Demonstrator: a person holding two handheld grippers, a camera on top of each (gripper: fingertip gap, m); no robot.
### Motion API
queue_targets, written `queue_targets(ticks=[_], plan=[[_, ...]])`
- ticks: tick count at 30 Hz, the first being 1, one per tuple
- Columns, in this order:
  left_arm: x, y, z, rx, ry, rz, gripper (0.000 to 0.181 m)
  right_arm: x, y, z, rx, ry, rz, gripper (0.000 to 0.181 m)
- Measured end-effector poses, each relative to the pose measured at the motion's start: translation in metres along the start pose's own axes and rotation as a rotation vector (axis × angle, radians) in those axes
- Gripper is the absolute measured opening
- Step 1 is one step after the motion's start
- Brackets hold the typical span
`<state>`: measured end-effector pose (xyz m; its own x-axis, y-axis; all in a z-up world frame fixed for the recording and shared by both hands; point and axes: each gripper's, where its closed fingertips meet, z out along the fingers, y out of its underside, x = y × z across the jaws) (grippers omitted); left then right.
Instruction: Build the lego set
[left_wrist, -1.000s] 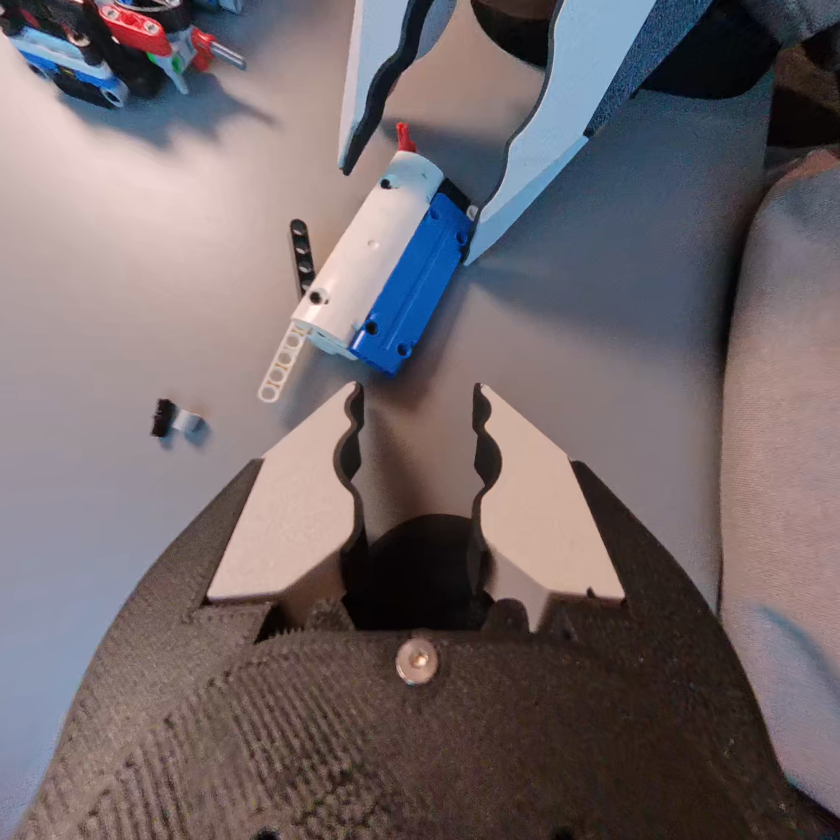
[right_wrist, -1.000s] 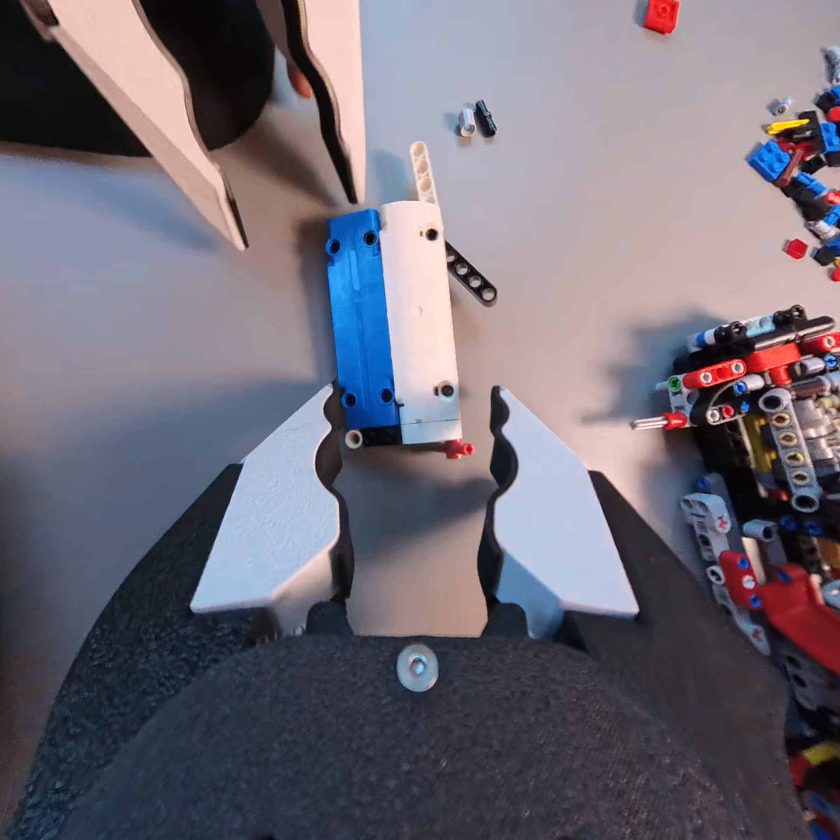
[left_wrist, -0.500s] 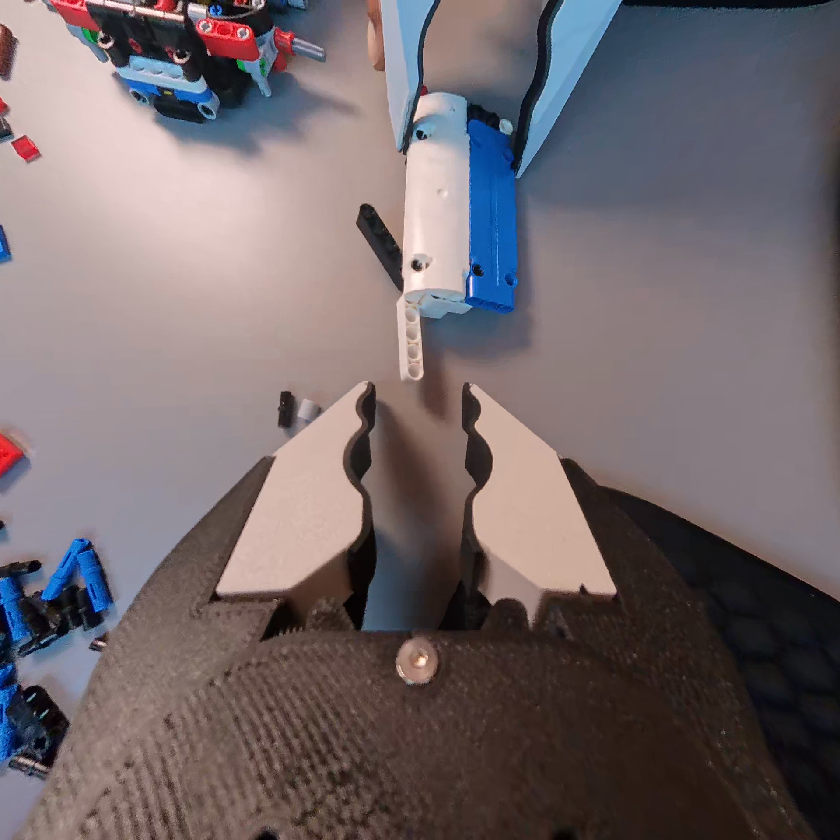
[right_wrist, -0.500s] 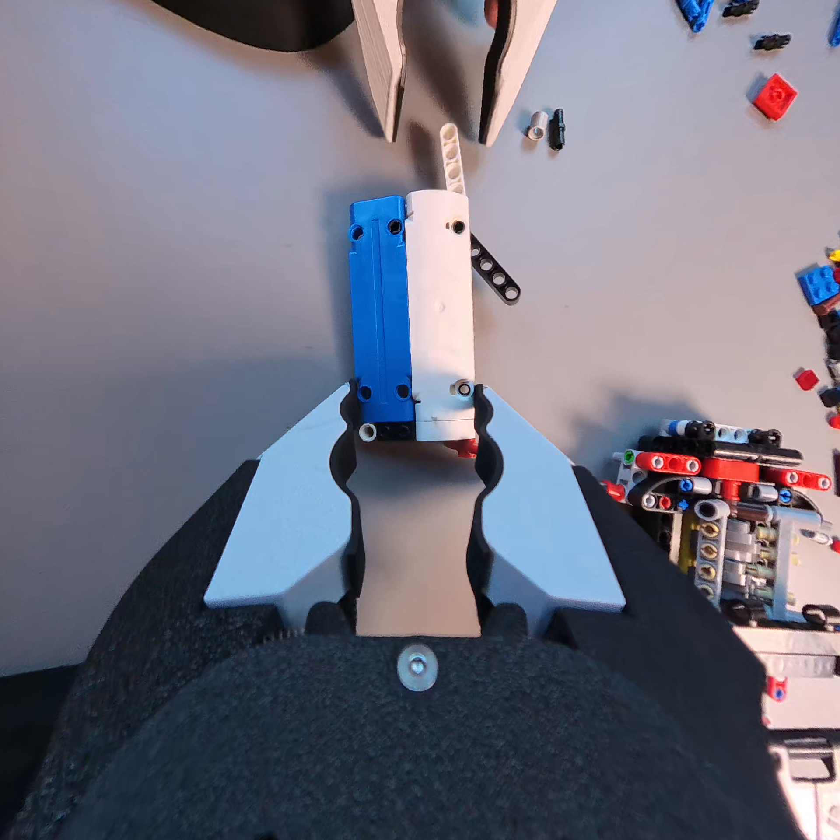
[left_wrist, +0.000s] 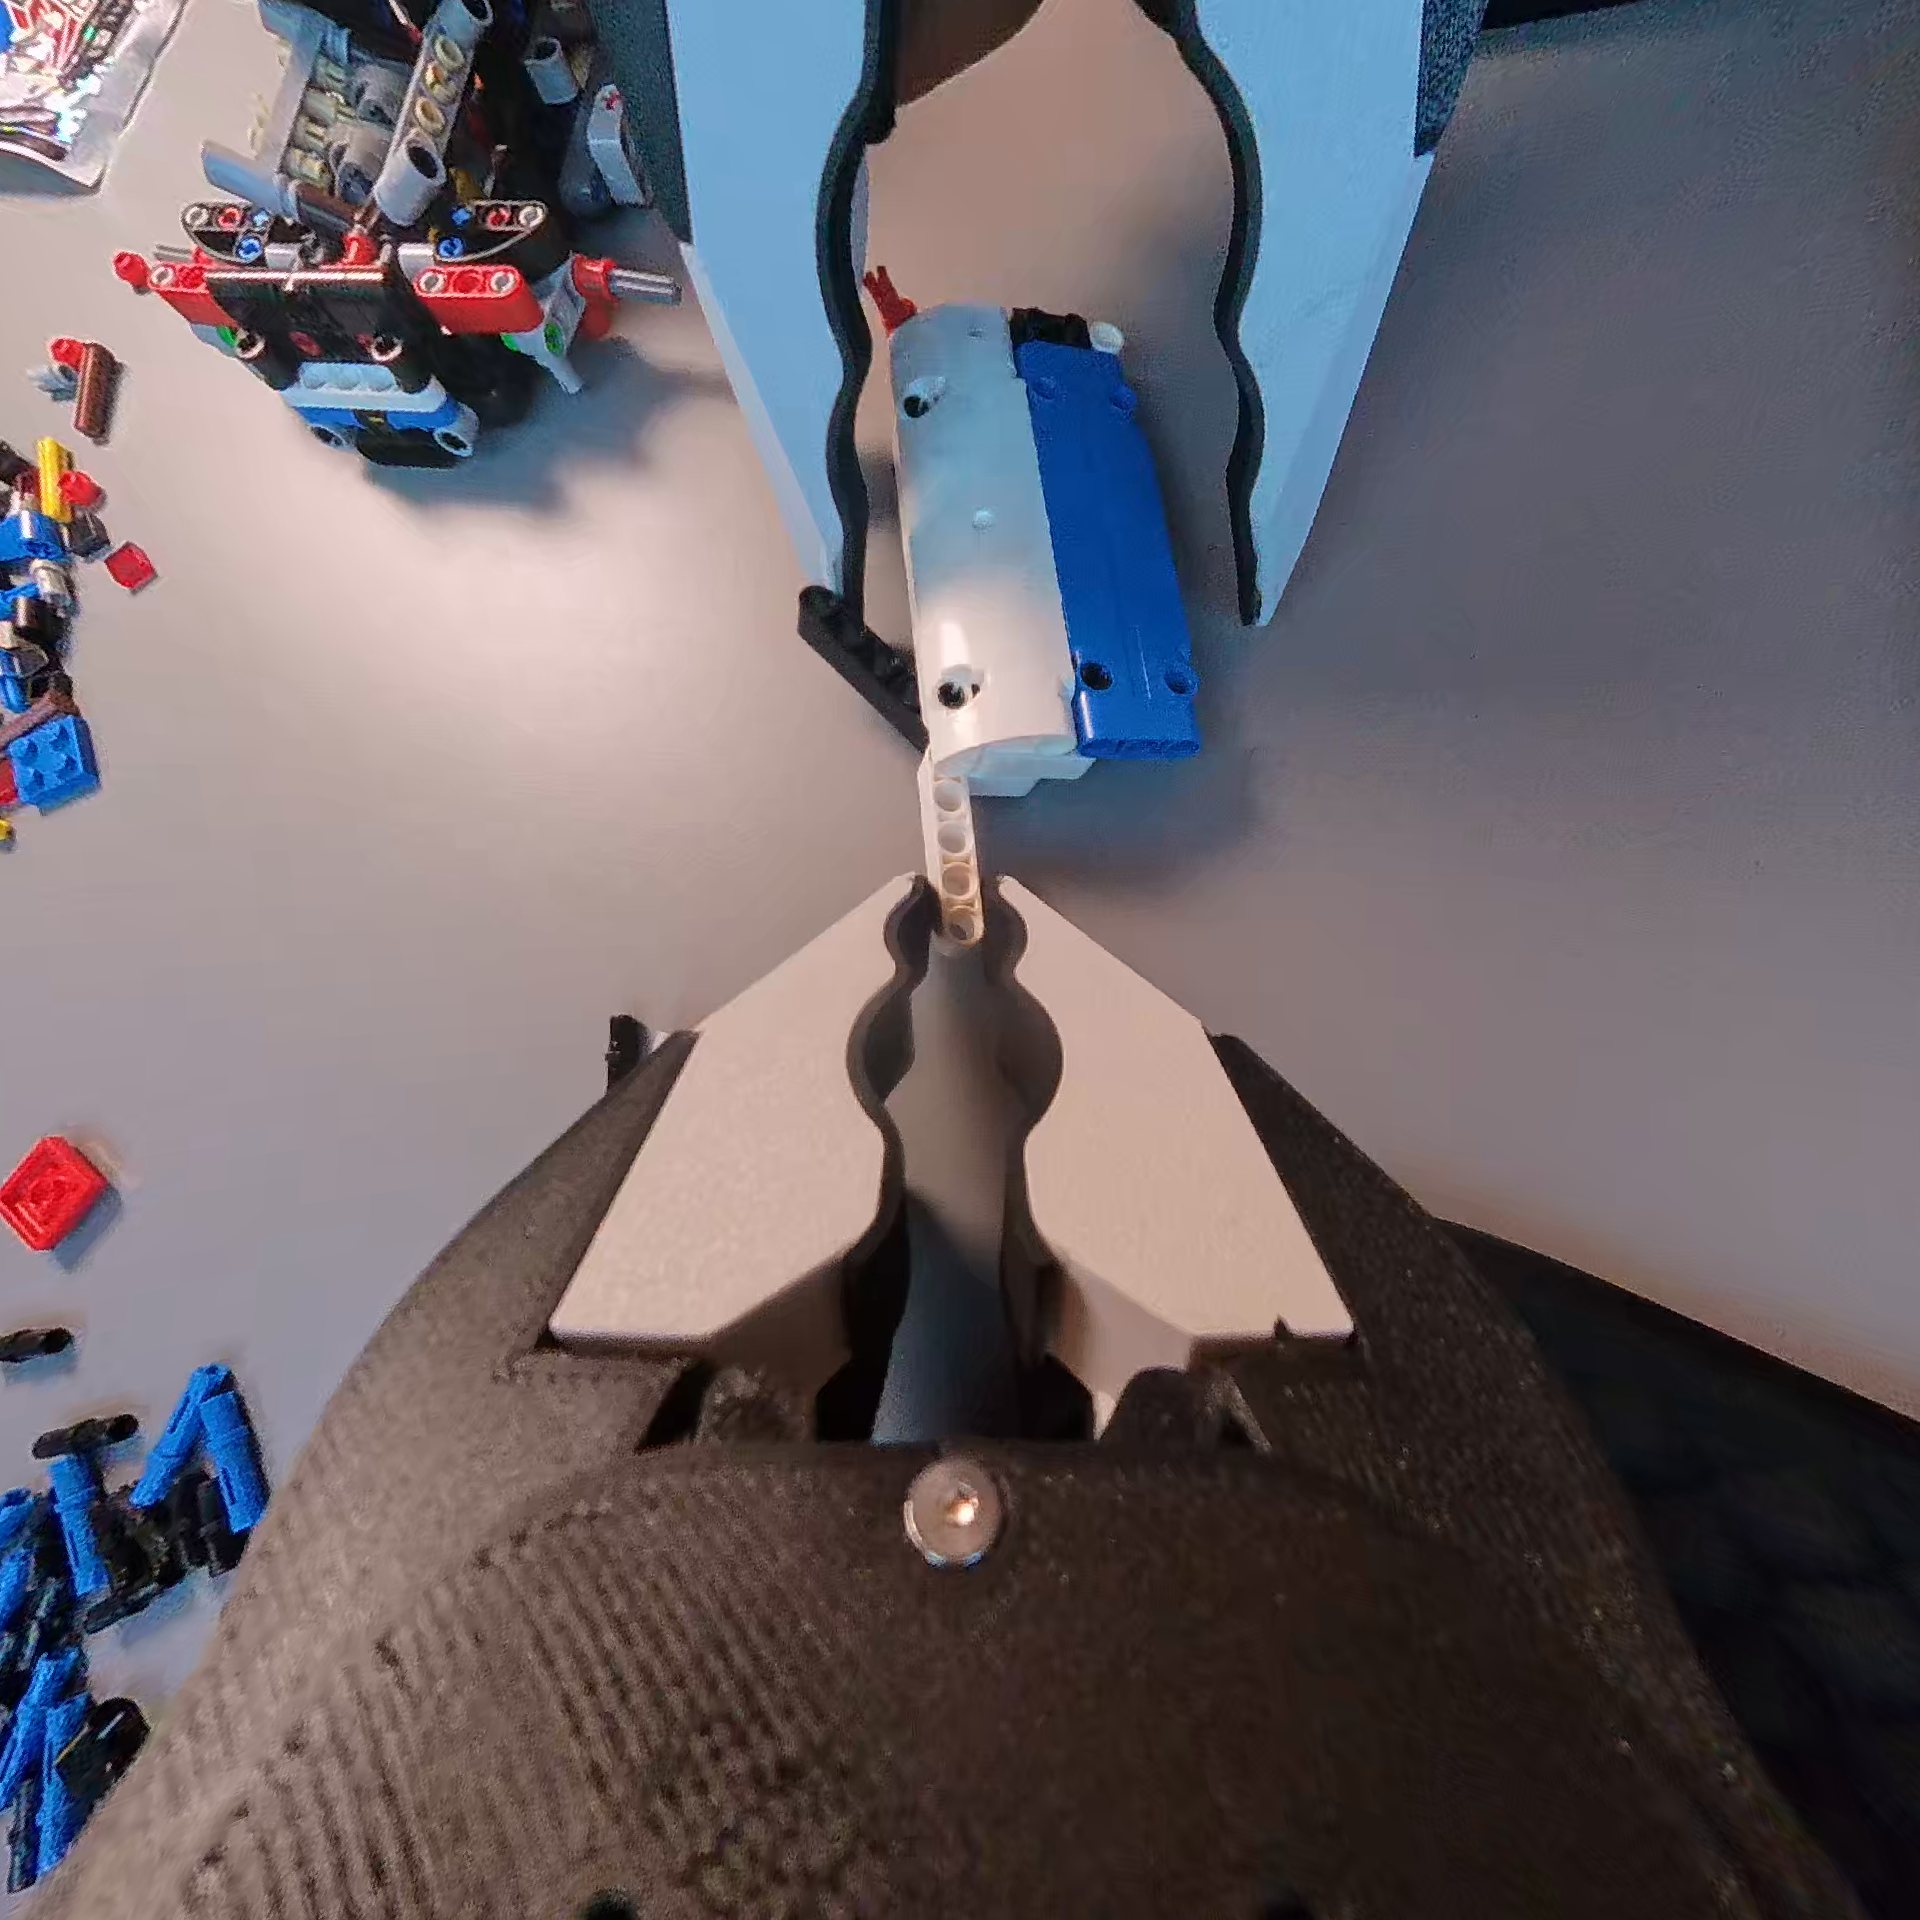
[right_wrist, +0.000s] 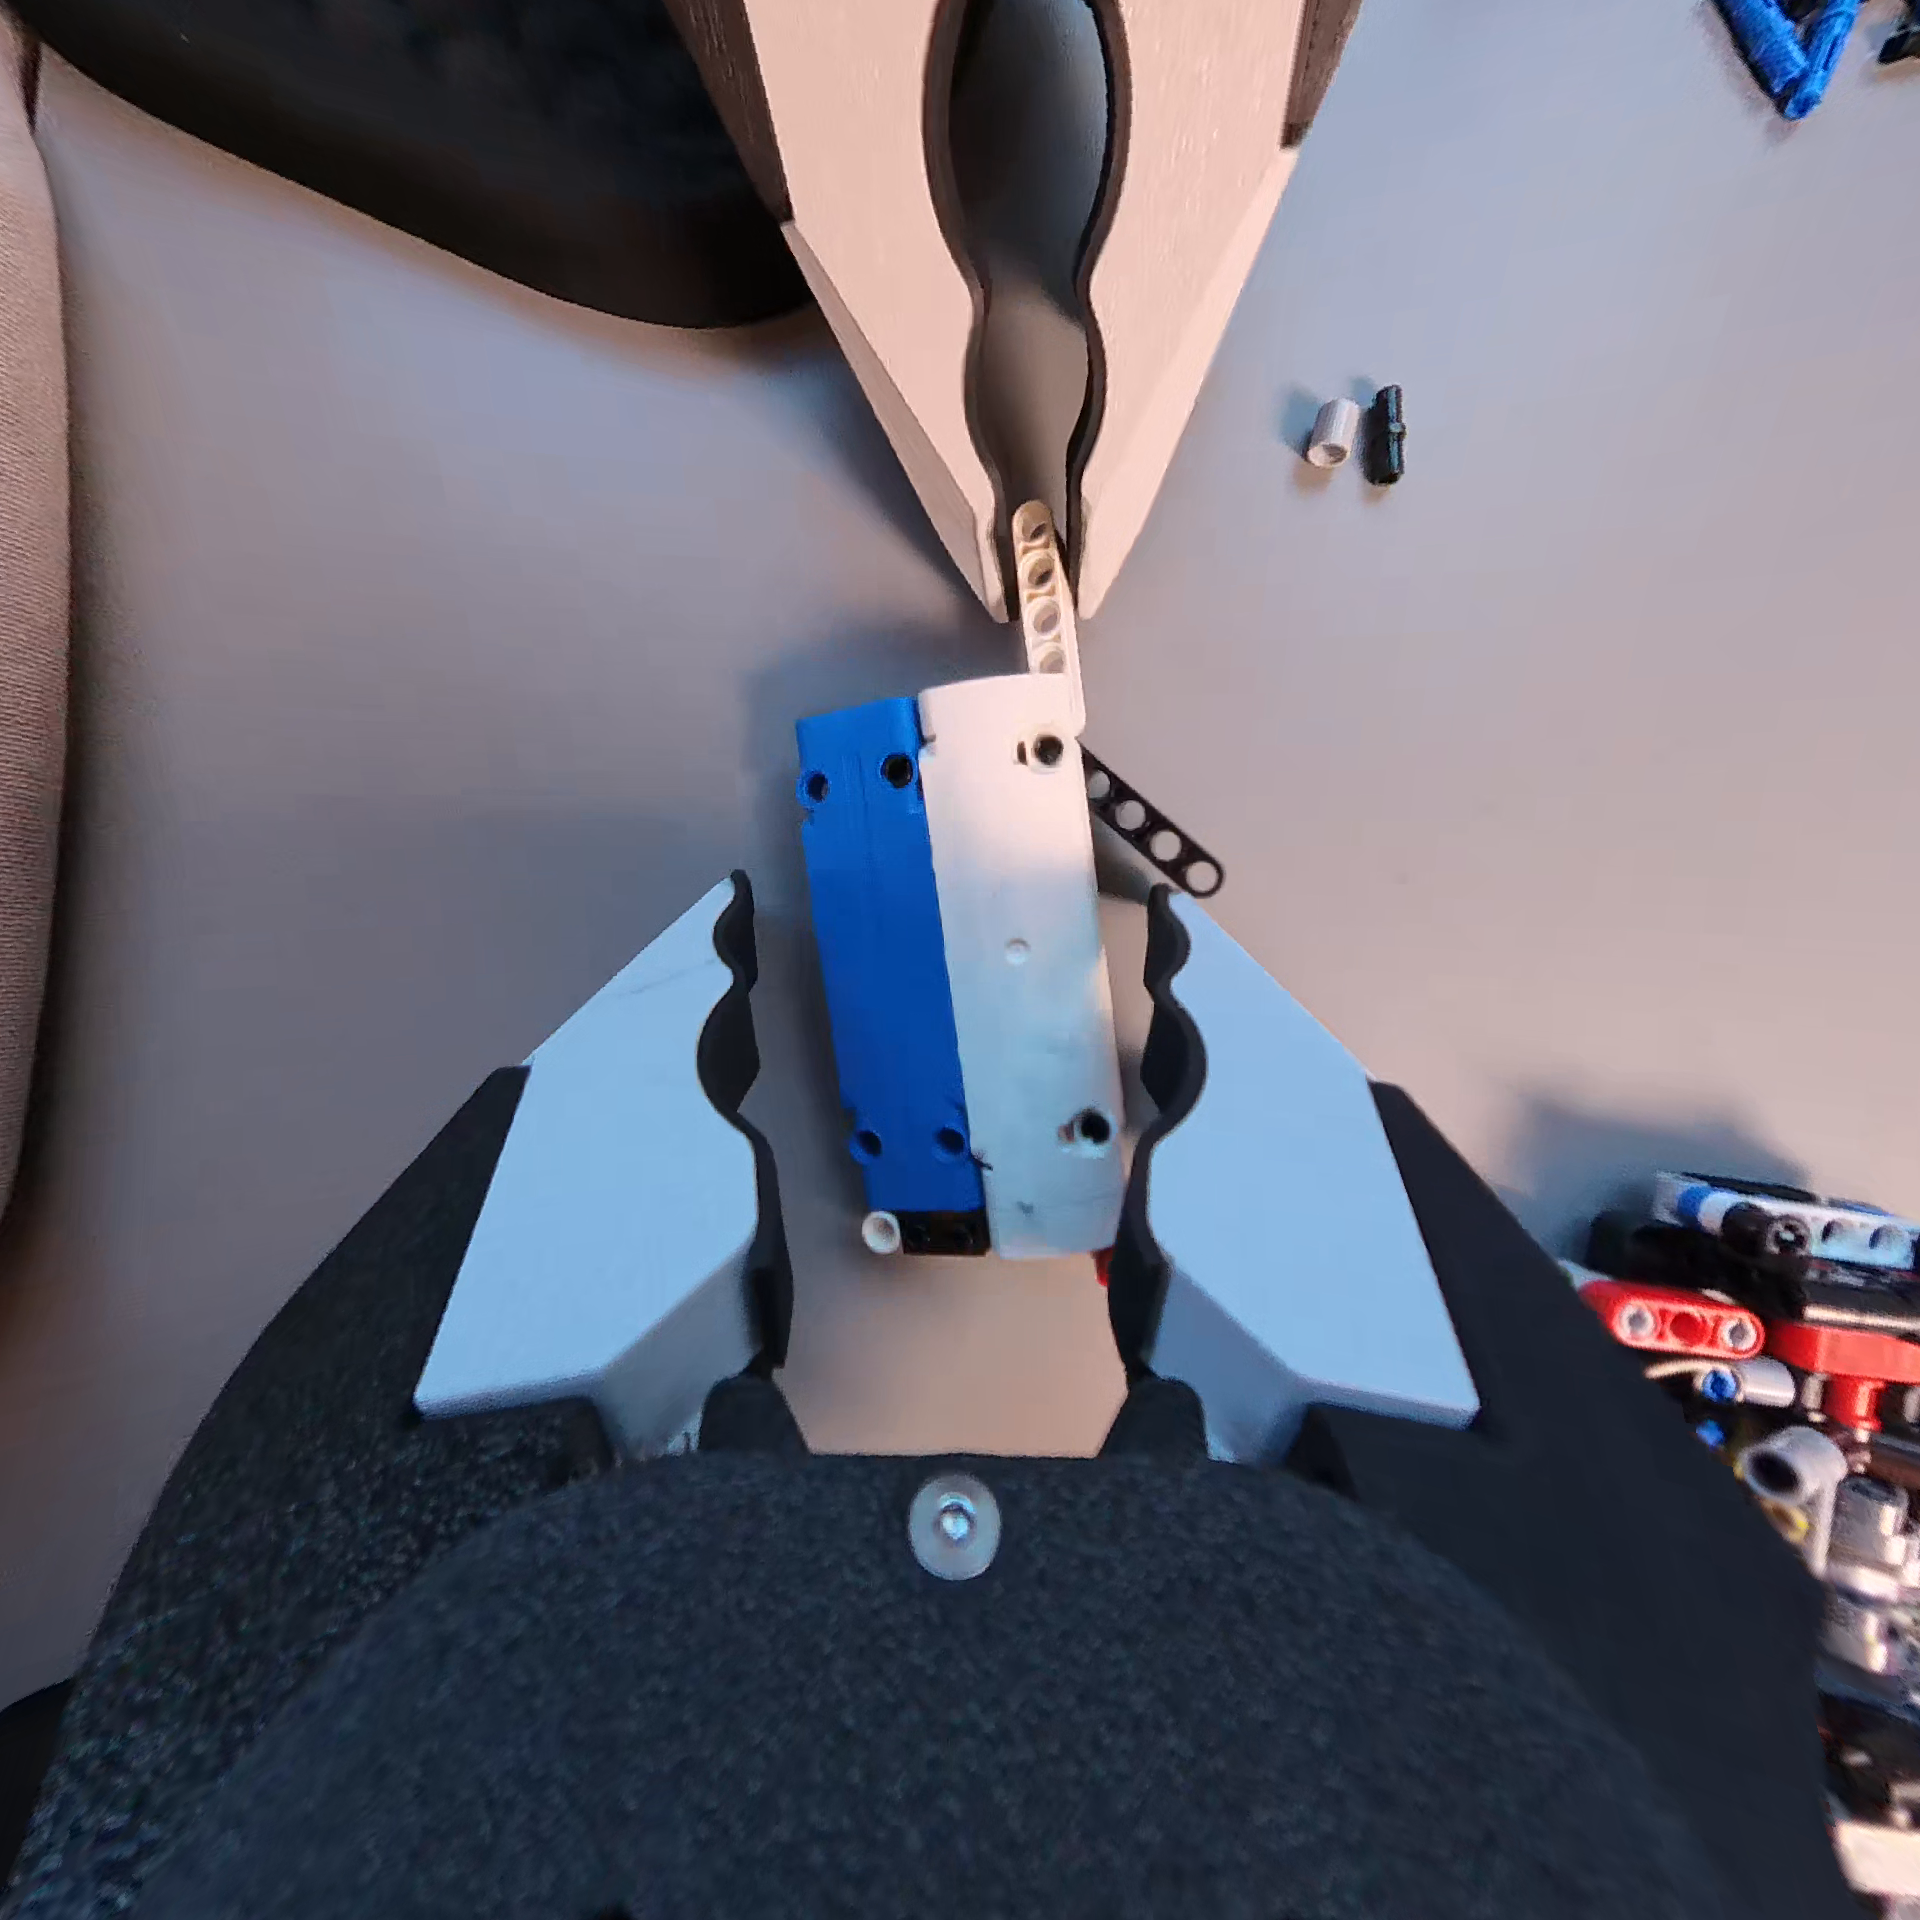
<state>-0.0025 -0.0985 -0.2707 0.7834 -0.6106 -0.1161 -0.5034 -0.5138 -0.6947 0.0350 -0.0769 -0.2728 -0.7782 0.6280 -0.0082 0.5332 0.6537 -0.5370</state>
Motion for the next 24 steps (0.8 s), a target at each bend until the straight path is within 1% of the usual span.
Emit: queue_targets(ticks=[2,4,8,11,17,21,24], plan=[[-0.001,0.000,0.000,0.001,-0.004,0.003,0.007,-0.002,-0.003,0.002,0.005,-0.015,-0.012,0.071],[-0.003,0.000,0.000,-0.001,-0.011,0.002,0.007,0.001,-0.003,0.003,-0.014,0.002,-0.023,0.071],[-0.006,0.002,-0.001,0.009,-0.019,0.017,0.007,0.003,-0.008,0.003,0.016,0.012,-0.028,0.071],[-0.008,0.001,0.000,0.006,-0.016,0.018,0.007,0.003,-0.010,0.005,0.001,0.030,-0.054,0.072],[-0.011,0.002,-0.001,0.014,-0.027,0.041,0.007,0.004,-0.012,0.007,0.013,0.041,-0.056,0.068],[-0.014,0.002,-0.001,0.030,-0.063,0.097,0.007,0.005,-0.013,0.006,0.033,0.083,-0.066,0.067],[-0.020,0.001,-0.003,0.066,-0.145,0.199,0.006,0.006,-0.017,0.000,0.062,0.155,-0.104,0.068]])
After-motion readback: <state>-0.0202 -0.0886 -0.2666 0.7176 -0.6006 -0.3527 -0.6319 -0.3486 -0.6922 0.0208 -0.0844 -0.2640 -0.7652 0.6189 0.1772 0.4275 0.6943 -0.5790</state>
